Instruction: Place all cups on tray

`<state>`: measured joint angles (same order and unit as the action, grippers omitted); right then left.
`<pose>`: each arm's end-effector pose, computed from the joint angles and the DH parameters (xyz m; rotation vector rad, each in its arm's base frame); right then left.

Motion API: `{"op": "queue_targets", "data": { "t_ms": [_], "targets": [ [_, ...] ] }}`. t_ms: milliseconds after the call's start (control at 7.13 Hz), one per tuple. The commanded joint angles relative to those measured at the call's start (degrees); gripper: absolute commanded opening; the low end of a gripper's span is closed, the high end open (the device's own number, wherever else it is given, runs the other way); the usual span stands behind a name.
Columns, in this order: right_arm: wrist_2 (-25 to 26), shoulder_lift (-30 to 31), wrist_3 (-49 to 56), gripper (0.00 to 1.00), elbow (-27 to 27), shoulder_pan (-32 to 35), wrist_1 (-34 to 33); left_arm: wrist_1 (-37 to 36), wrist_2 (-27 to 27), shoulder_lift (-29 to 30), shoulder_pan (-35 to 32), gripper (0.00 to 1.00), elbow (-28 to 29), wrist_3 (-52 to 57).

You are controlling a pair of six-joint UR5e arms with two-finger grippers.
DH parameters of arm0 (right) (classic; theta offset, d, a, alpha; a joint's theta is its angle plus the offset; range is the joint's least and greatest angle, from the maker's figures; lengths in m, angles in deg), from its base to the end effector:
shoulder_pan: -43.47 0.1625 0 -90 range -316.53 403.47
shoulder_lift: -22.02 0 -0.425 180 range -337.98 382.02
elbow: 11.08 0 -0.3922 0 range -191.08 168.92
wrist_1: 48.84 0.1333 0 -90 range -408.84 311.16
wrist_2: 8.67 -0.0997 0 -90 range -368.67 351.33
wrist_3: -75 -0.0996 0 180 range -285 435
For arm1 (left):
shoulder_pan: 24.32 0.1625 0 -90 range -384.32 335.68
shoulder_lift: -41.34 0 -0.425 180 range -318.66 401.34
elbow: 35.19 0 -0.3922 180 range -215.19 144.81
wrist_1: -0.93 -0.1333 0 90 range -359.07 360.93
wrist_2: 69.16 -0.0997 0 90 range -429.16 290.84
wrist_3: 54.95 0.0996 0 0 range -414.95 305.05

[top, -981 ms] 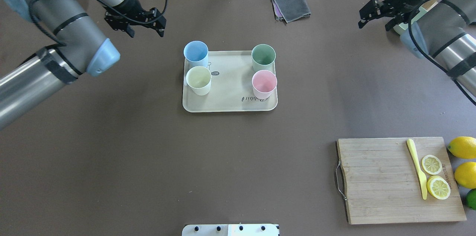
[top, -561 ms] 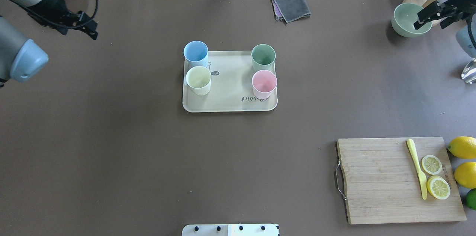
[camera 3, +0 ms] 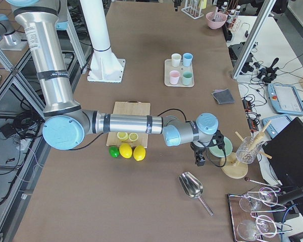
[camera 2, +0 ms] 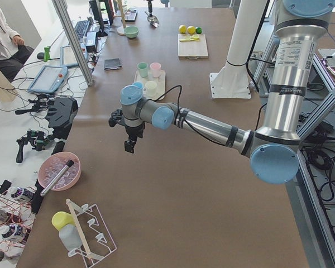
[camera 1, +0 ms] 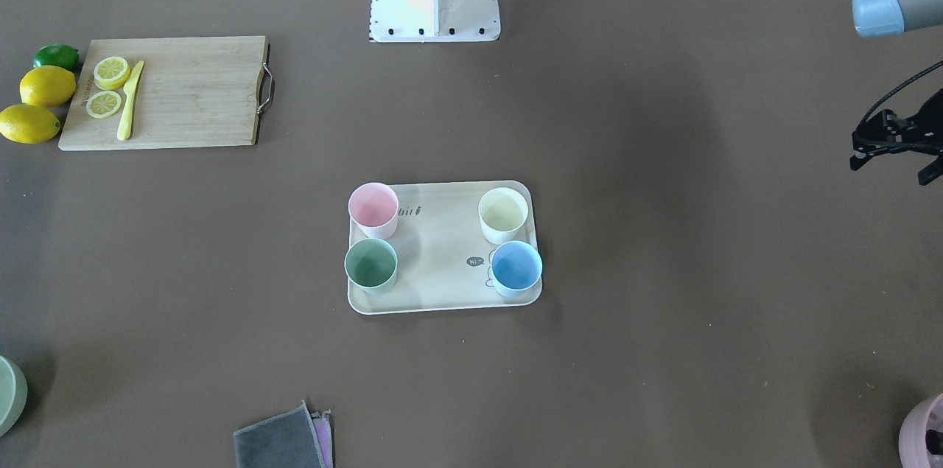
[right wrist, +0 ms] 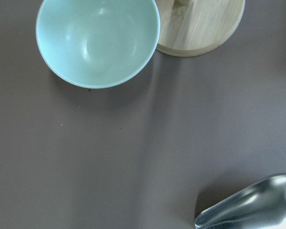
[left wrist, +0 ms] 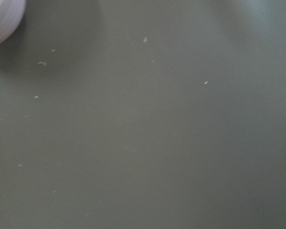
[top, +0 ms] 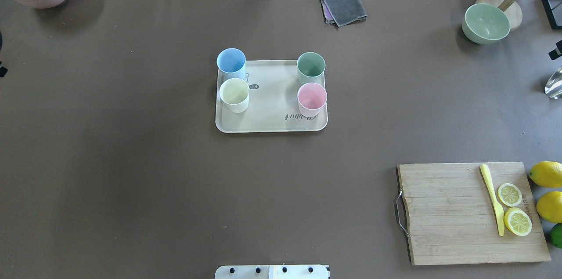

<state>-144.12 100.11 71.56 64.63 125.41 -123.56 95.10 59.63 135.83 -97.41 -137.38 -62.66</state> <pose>-0.0213 -0.5952 0.6405 0.1331 -0.8079 -0.1654 0.0863 -0.5275 0.5107 0.1996 0.7306 0.2760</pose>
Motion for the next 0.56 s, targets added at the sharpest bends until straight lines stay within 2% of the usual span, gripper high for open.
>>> {"op": "queue_targets", "data": {
  "t_ms": [0,421],
  "targets": [
    [0.18,0.84,0.81,1.0,0.14,0.24,0.19,0.4,-0.37,-1.68,-0.21,0.98,-1.51,0.16],
    [0.18,1.02,0.81,1.0,0.23,0.15,0.28,0.31,1.54,-1.77,-0.12,0.98,-2.57,0.16]
  ]
}}
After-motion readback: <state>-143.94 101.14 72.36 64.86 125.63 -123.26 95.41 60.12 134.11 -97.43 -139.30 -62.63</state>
